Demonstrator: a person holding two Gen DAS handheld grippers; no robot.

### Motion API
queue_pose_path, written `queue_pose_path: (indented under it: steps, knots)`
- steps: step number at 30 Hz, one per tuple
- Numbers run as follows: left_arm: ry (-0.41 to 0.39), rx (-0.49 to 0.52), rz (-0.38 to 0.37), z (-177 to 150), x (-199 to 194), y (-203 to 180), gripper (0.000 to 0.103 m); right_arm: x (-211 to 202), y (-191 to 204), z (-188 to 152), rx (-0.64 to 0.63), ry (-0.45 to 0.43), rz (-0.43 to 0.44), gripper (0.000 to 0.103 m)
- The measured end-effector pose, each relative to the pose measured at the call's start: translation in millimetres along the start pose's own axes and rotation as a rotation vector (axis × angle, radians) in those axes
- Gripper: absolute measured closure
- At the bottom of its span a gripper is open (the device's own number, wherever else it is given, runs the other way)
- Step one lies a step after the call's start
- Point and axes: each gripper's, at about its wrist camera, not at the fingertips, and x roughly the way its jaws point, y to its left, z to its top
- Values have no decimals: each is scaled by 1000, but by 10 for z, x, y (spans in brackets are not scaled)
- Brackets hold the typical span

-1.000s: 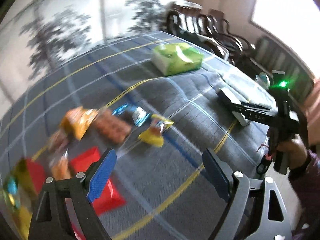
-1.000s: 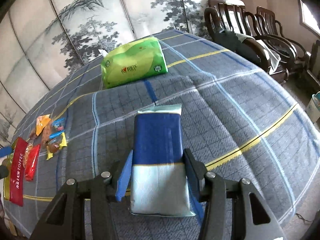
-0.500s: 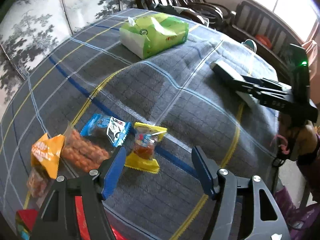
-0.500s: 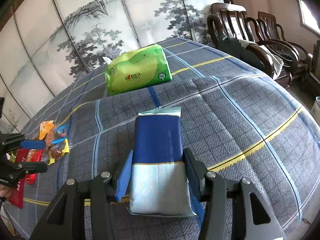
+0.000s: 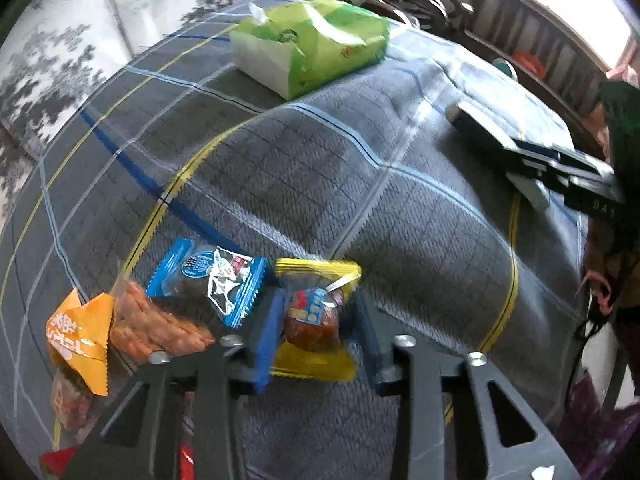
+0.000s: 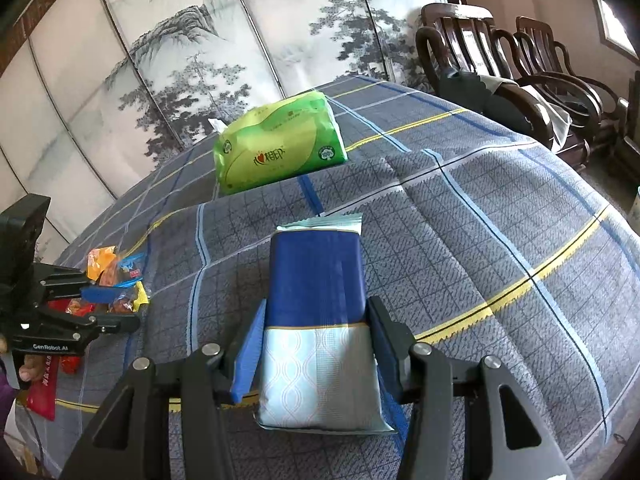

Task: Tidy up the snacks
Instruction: 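Grasp the yellow wrapped candy with the left gripper while right holds the box, then carry the yellow candy into the gold tray with the left gripper and release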

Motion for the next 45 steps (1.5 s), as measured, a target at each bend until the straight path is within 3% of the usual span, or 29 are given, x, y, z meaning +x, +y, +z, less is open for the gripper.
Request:
queue_pose_path:
  steps: [1,4,11,18,29,36,45]
  knots:
    - [-2,-21,21,4,-6,-13,82,2,9,-1,-7,1,-7,52]
    - [-14,-117,88,-58,-59,-83,82,12,50,1,-30,3,-31,52]
    - [-74,-351,41,-470,-508,-319,82,36,172,-9,-94,11,-97,52]
    - [-136,-455,120,-960,-1034,-393,82,56,236,-18,-130,14,-140,53]
    - [-237,-570,371,-1708,-1745,-132,82,78,340,-35,-164,19,-186,53]
    - [-265,-650,458,-2052,-1941,123,82,82,347,-41,-175,21,-199,53]
    - [-247,-735,527,-2430,-1971,464,82,98,377,-47,-189,23,-217,53]
